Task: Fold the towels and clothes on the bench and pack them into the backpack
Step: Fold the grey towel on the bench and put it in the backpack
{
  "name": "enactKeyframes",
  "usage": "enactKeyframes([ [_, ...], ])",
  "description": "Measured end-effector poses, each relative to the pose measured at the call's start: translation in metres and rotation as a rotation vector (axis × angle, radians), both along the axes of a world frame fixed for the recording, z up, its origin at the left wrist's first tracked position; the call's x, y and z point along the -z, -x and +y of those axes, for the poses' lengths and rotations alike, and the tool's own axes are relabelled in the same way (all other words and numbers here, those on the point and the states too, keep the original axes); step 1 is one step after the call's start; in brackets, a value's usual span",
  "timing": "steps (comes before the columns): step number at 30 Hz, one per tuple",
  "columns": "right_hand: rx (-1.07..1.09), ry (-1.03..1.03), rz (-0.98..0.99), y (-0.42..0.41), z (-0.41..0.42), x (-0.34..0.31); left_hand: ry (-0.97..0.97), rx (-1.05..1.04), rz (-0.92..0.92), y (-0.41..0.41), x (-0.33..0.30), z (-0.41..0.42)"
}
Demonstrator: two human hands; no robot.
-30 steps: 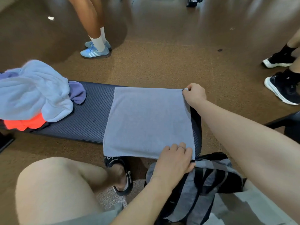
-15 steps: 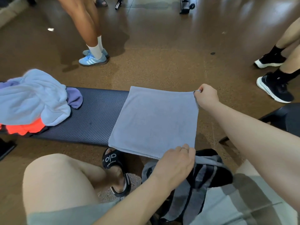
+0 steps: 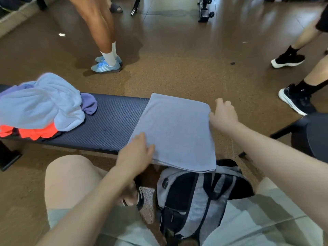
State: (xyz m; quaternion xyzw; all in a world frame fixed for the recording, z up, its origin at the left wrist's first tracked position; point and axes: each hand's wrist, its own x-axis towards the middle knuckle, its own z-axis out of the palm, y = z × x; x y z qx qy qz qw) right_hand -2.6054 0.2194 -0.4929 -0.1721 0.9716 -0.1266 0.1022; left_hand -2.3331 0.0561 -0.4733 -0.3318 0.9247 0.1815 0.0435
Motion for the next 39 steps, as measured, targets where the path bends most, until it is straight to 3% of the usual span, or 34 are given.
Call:
enactKeyframes([
  [3,-0.243,0.162,0.04,-0.063,-0.006,0.007,-0.138,-0.303,-0.076,-0.011,0.011,-0.046],
  [6,-0.489,0.334,-0.002,-0.13,-0.007,0.014,-0.298,-0.45,-0.109,-0.024,0.027,-0.06],
  [10,-0.716,0.277,0.081,-0.189,-0.024,0.025,-0.793,-0.679,0.253,-0.031,0.041,-0.05],
  [13,-0.814,0.159,0.205,-0.207,-0.04,0.031,-0.773,-0.744,0.4,-0.036,0.043,-0.042],
  [16,-0.777,0.077,0.301,-0.207,-0.051,0.036,-0.825,-0.749,0.456,-0.037,0.039,-0.036],
  [27,-0.742,-0.042,0.33,-0.208,-0.06,0.032,-0.845,-0.699,0.473,-0.039,0.036,-0.037],
  [35,-0.834,0.085,0.478,-0.208,-0.06,0.028,-0.979,-0.725,0.491,-0.036,0.031,-0.039],
  [39,-0.892,0.055,0.538,-0.206,-0.057,0.03,-0.97,-0.718,0.491,-0.038,0.034,-0.04],
])
